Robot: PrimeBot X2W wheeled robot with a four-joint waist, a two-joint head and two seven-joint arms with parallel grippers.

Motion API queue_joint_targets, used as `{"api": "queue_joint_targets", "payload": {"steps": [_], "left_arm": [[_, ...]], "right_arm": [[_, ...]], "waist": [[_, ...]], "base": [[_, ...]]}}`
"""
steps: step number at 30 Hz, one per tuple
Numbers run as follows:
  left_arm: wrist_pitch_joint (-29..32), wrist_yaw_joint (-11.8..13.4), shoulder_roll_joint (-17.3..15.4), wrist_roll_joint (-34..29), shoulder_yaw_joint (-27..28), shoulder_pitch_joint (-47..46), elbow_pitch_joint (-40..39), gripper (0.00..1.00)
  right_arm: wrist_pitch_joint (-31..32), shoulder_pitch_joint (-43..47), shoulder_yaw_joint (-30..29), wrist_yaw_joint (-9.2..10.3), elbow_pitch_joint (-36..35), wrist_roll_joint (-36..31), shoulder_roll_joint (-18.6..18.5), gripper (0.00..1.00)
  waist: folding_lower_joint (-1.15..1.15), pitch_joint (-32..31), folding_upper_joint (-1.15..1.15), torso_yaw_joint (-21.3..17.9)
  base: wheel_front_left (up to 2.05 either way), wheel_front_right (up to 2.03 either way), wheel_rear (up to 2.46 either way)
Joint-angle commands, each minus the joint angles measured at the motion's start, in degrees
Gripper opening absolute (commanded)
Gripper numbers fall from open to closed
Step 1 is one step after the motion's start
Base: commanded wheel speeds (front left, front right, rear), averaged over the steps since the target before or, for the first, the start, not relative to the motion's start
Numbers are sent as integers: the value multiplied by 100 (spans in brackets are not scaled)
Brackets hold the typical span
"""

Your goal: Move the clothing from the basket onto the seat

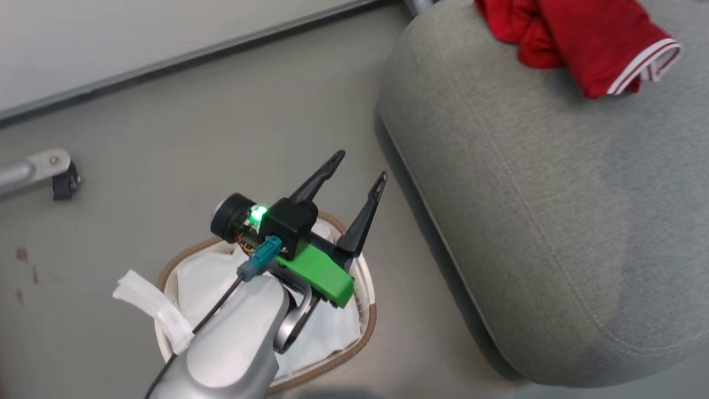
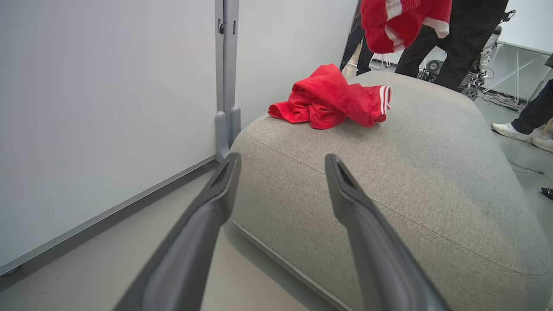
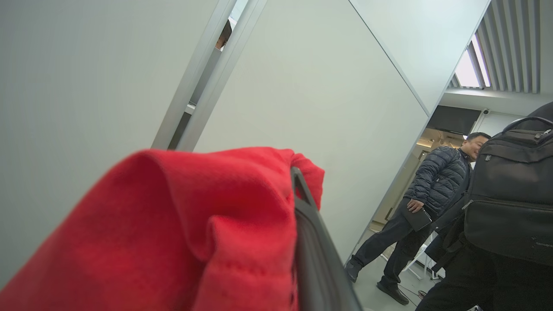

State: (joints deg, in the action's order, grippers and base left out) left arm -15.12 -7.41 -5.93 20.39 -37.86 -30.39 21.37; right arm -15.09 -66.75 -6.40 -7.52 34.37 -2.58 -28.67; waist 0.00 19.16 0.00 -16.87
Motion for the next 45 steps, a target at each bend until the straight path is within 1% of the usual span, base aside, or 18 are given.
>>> {"api": "queue_joint_targets", "payload": {"steps": [1, 4, 8, 13, 20, 25, 26, 27, 28, 29, 33, 38, 42, 45], "left_arm": [[-5, -12, -66, -65, 25, -177, -47, 100], [-5, -12, -123, -135, 38, -306, -146, 100], [-5, 8, -186, -191, 47, -421, -224, 100], [-5, 64, -248, -219, 79, -449, -283, 100], [-1, 113, -350, -161, 95, -300, -237, 100], [15, 137, -395, -107, 89, -229, -215, 100], [9, 142, -406, -106, 91, -209, -206, 100], [9, 144, -408, -97, 88, -193, -200, 100], [9, 140, -418, -79, 89, -175, -186, 100], [8, 140, -426, -67, 90, -163, -178, 100], [3, 137, -423, -10, 120, -74, -139, 100], [-6, 151, -330, 119, 217, 57, -53, 100], [-9, 167, -274, 196, 411, 231, -65, 100], [-9, 166, -212, 233, 580, 390, -74, 100]], "right_arm": [[-11, -167, -96, 6, 80, -80, -49, 0], [-11, -396, -348, 6, 220, -220, -163, 0], [-11, -203, -642, 6, 411, -363, -75, 0], [-11, 501, -908, 6, 539, -462, 222, 0], [-11, 1519, -1138, 7, 625, -434, 660, 0], [-11, 1904, -1212, 7, 704, -472, 852, 0], [-11, 1968, -1208, 7, 741, -483, 895, 11], [-11, 2004, -1199, 7, 760, -481, 922, 30], [-11, 2052, -1190, 6, 765, -463, 958, 61], [-11, 2095, -1192, 7, 758, -453, 975, 100], [-11, 2329, -1171, 7, 809, -450, 1093, 100], [-11, 2773, -1192, 7, 754, -355, 1167, 100], [-11, 3183, -1135, 6, 641, -286, 1226, 100], [-11, 3441, -1074, 7, 561, -228, 1195, 100]], "waist": [[0, 777, 0, 528], [0, 1073, 0, 618], [0, 1349, 0, 670], [0, 1491, 0, 622], [0, 1404, 0, 443], [0, 1314, 0, 349], [0, 1287, 0, 332], [0, 1264, 0, 323], [0, 1228, 0, 310], [0, 1198, 0, 303], [0, 1000, 0, 293], [0, 631, 0, 327], [0, 295, 0, 369], [0, 46, 0, 417]], "base": [[0, 0, 0], [0, 0, 0], [0, 0, 0], [0, 0, 0], [0, 0, 0], [0, 0, 0], [0, 0, 0], [0, 0, 0], [0, 0, 0], [0, 0, 0], [0, 0, 0], [0, 0, 0], [0, 0, 0], [0, 0, 0]]}}
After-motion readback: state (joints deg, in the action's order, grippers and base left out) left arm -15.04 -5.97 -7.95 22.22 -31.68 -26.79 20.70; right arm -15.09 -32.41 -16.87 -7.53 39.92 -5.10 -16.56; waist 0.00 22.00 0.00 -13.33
